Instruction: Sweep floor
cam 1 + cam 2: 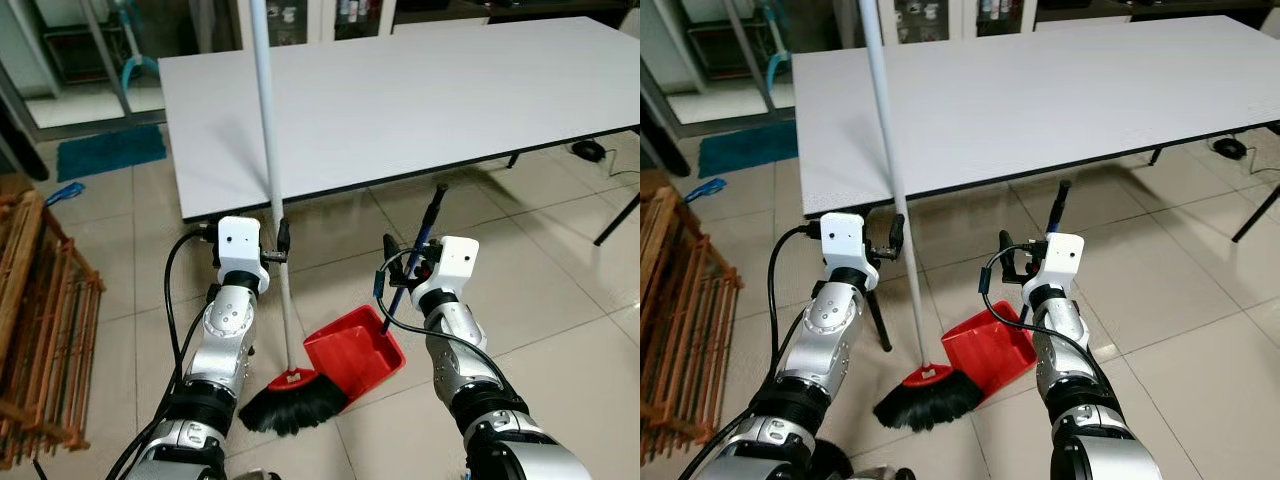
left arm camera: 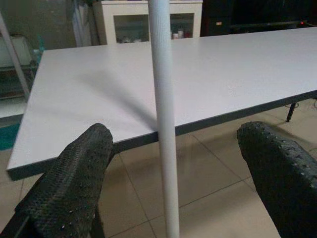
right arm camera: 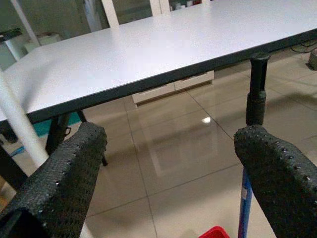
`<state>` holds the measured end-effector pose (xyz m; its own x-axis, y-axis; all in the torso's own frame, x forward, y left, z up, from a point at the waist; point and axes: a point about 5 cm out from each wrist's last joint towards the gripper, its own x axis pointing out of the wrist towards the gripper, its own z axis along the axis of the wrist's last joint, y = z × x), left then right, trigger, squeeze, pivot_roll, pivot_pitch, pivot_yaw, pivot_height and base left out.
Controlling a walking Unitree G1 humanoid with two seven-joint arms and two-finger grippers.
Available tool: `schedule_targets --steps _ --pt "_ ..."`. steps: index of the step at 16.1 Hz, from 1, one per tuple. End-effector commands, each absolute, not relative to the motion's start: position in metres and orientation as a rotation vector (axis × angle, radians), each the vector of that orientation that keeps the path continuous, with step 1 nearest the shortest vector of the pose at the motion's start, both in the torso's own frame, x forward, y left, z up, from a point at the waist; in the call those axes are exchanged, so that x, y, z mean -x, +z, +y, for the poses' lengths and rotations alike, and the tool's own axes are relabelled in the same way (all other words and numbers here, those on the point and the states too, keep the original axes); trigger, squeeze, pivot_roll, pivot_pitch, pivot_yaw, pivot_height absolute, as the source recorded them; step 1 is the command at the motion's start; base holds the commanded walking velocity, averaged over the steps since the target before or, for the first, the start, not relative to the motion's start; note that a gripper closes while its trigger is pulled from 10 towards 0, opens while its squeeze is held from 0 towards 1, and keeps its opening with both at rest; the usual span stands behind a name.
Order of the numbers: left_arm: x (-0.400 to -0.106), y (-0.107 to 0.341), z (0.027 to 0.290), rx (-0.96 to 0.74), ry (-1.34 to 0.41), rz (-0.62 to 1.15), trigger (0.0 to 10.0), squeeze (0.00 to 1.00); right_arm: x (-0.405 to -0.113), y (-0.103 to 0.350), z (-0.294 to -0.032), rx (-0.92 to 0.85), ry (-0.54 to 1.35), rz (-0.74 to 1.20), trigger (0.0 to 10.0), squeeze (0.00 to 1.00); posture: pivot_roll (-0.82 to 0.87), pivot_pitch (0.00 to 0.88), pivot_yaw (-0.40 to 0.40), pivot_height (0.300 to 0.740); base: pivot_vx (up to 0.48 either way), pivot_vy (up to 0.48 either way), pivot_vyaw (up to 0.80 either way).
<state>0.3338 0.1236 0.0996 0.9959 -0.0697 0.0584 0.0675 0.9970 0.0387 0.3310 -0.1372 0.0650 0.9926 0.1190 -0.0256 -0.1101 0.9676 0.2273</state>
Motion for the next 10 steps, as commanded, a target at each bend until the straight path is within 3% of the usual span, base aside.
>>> schedule_targets --steps 1,10 --pt "-0.3338 0.1014 0.1233 -0.041 -0.067 -0.063 10.0 0.00 -0.3305 0.0633 -0.1381 -0.228 0.111 0.052 10.0 0.00 0.00 0.026 0.002 0.740 0.270 0.000 0.00" --pt "-0.3360 0.1024 0.1236 -0.040 -0.065 -0.062 10.0 0.00 -0.3303 0.0634 -0.1378 -0.202 0.118 0.051 10.0 0.00 0.00 0.027 0.001 0.740 0.277 0.000 0.00"
